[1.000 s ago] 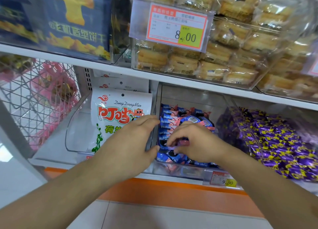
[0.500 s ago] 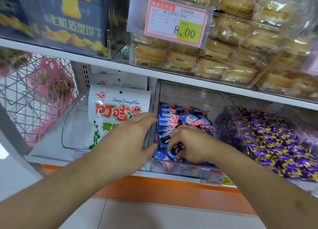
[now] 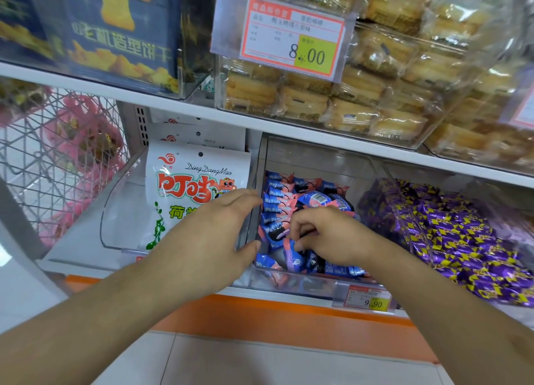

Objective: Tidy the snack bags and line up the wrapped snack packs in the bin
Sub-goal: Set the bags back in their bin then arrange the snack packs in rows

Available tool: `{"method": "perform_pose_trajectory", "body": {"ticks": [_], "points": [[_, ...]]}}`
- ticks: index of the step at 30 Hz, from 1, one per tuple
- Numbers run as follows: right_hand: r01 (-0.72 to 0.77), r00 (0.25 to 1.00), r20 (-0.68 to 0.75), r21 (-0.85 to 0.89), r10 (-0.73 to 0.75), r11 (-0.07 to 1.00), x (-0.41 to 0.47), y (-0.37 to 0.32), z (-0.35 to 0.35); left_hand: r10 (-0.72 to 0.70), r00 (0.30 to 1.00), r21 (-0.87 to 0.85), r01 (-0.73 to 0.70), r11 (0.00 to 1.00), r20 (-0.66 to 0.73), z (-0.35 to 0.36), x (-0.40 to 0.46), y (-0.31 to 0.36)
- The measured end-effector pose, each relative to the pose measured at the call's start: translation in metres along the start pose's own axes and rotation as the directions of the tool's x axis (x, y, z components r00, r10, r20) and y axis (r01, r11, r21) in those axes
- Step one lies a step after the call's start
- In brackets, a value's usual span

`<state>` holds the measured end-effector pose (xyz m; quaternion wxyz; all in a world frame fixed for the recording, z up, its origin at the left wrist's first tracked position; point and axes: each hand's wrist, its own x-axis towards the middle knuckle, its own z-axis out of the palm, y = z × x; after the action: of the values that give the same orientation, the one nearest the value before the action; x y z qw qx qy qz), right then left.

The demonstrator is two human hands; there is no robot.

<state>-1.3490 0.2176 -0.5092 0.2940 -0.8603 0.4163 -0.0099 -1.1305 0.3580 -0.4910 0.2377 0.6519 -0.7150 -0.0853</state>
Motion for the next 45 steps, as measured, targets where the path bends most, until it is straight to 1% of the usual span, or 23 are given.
{"method": "perform_pose_trajectory", "body": {"ticks": [3,5,7,9,11,13,14,16,17,19,22,25,27,31,34,39,42,45], "points": [[0.025,0.999,-0.049,0.085,-0.021,0.996,-0.004,-0.004,-0.002,-0.001,1.000,-0.004,0.001,1.000,0.003,0.001,0.000,0.000],[0.045,0.993,-0.118,0.154,-0.027,0.987,-0.007,-0.006,0.000,-0.001,1.000,-0.006,0.001,1.000,-0.002,0.001,0.001,-0.001],[0.061,0.980,-0.197,0.160,-0.028,0.985,-0.007,-0.009,0.005,-0.001,1.000,-0.008,0.001,1.000,-0.005,0.001,0.000,0.000],[0.083,0.970,-0.238,0.099,-0.058,0.992,-0.006,-0.014,0.013,0.002,1.000,-0.005,-0.002,1.000,-0.004,0.002,0.000,0.000],[0.123,0.962,-0.243,-0.026,-0.125,0.992,-0.004,-0.019,0.020,0.004,1.000,-0.003,-0.004,1.000,-0.004,0.002,0.000,0.000],[0.132,0.969,-0.191,-0.139,-0.157,0.981,-0.002,-0.020,0.021,0.004,1.000,-0.001,-0.004,1.000,-0.007,0.002,0.000,0.000],[0.128,0.977,-0.150,-0.167,-0.154,0.978,-0.001,-0.019,0.021,0.005,1.000,0.001,-0.005,1.000,-0.009,0.001,0.000,0.000],[0.134,0.986,-0.079,-0.171,-0.149,0.976,-0.002,-0.014,0.019,0.007,1.000,0.004,-0.007,1.000,-0.007,0.001,0.001,0.000],[0.141,0.986,-0.069,-0.167,-0.154,0.976,-0.002,-0.011,0.018,0.009,1.000,0.006,-0.009,1.000,-0.007,0.002,0.000,-0.001],[0.166,0.977,-0.103,-0.182,-0.187,0.969,-0.004,-0.010,0.018,0.012,1.000,0.010,-0.012,1.000,-0.008,0.002,0.000,-0.001],[0.215,0.941,-0.194,-0.288,-0.277,0.933,0.000,-0.010,0.019,0.014,1.000,0.005,-0.014,1.000,-0.009,0.002,0.001,-0.001],[0.249,0.932,-0.147,-0.403,-0.331,0.881,0.007,-0.014,0.022,0.012,1.000,0.004,-0.012,1.000,-0.007,0.003,0.001,-0.001],[0.242,0.937,-0.116,-0.464,-0.329,0.852,0.010,-0.014,0.025,0.009,1.000,0.002,-0.009,1.000,-0.007,0.002,0.000,-0.001],[0.115,0.963,-0.135,-0.578,-0.234,0.808,0.009,-0.013,0.018,0.009,1.000,-0.004,-0.009,1.000,-0.007,0.001,0.000,0.000],[0.063,0.979,-0.126,-0.568,-0.162,0.821,0.006,-0.014,0.014,0.012,1.000,-0.002,-0.012,1.000,-0.012,0.001,0.000,0.000],[0.070,0.993,-0.054,-0.425,-0.103,0.902,0.006,-0.011,0.012,0.008,1.000,-0.001,-0.008,1.000,-0.010,0.001,-0.001,-0.001],[0.089,0.989,-0.076,-0.365,-0.125,0.927,0.005,-0.008,0.015,0.008,1.000,0.002,-0.008,1.000,-0.012,0.001,-0.001,0.000],[0.122,0.978,-0.110,-0.384,-0.177,0.915,0.007,-0.007,0.020,0.009,1.000,-0.004,-0.009,1.000,-0.017,0.000,-0.001,0.001]]}}
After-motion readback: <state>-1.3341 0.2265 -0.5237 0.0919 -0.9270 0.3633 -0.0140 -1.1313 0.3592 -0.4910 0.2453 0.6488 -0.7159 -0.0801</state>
